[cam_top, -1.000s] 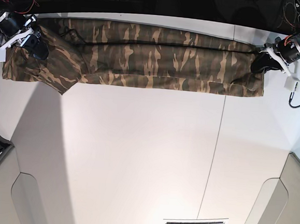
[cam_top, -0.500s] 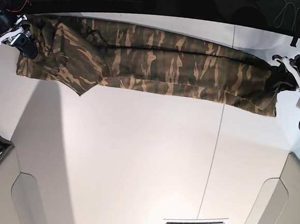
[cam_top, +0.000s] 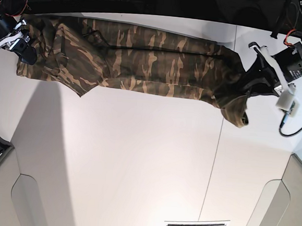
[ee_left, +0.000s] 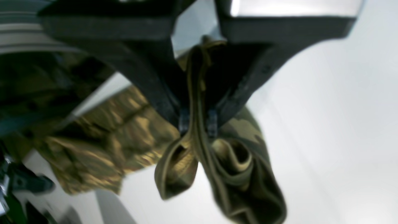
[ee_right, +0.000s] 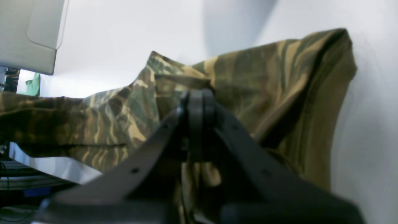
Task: Fold the T-shirt properly
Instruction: 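Grasp the strip end with the left gripper and fold it toward the right gripper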
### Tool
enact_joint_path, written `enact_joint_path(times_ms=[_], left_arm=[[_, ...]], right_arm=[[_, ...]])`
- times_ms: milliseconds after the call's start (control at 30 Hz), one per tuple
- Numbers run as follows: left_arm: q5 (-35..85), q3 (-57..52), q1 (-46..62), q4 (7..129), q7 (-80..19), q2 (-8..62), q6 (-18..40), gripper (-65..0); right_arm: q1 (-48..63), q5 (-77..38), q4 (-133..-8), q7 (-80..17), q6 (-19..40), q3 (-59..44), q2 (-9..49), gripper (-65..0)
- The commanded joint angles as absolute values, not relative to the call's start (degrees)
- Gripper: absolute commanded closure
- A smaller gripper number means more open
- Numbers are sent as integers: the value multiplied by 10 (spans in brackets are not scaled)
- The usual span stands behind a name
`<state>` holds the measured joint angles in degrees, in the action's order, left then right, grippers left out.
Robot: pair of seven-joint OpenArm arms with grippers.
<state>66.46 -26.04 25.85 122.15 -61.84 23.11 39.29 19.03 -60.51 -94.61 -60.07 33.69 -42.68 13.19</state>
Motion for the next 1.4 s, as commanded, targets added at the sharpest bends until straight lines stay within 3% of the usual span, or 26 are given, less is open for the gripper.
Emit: enact_joint_path(times_ms=[0,300,433,533,567,700,767,1000,1367], left_arm=[[671,-242,257,1232,-604,236,400,0],[522,-57,255,1230,-485,236,400,-6],[437,3,244,1223,-460,216,336,-141],[416,36,221,1214,-457,193,334,-247],[416,44,216,1210,-453,185,334,-274],[408,78,206,1182,-443,149,335,-383],[409,97,206,1166,-443,127,335,-386],[408,156,206,1143,-456,71,335,-386],[408,158,207,1143,-500,68,335,-386]], right_arm=[[187,-614,-955,-592,343,-431,141,0],[188,-605,-955,-601,343,-444,143,0],[187,-606,-955,-601,344,-484,143,0],[186,-606,-955,-601,344,-517,143,0],[186,-604,-955,-601,344,-525,143,-31],[188,-579,-955,-601,345,-538,143,-305],[189,-556,-954,-601,344,-538,145,-347],[189,-543,-915,-602,343,-531,144,-347],[189,-596,-827,-601,353,-451,144,-347]])
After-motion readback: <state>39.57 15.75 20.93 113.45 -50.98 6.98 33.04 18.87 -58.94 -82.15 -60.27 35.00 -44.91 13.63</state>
